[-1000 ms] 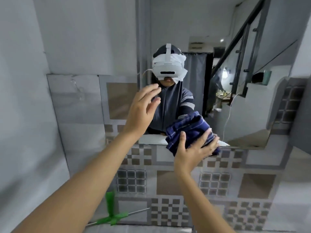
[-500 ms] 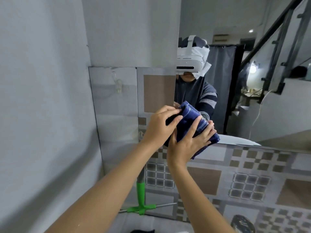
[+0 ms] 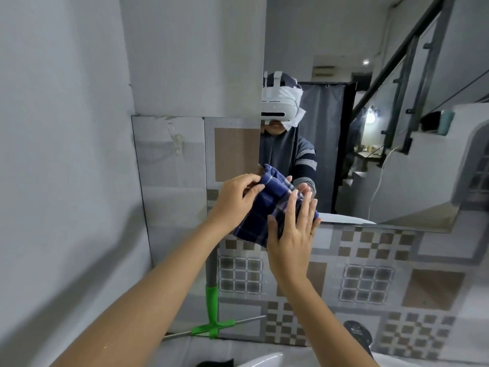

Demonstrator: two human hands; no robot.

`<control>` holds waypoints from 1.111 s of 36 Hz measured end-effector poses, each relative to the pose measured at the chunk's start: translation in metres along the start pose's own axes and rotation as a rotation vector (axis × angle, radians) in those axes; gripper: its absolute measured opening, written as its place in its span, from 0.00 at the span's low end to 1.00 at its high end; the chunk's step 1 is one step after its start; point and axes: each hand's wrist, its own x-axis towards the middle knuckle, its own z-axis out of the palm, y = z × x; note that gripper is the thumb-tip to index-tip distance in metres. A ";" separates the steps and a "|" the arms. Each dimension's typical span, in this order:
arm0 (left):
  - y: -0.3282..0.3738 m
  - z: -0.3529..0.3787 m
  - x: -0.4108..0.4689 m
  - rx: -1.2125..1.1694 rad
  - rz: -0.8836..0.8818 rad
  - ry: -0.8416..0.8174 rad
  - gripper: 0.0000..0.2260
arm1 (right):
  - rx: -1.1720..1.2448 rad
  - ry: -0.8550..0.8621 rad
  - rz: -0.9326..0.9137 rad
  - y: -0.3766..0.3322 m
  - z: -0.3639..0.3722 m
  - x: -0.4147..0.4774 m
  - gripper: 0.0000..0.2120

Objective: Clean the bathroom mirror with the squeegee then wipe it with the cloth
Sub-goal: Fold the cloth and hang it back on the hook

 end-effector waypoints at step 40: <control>-0.001 -0.125 -0.082 -0.204 -0.321 0.236 0.07 | 0.398 -0.480 -0.189 -0.117 -0.045 0.077 0.04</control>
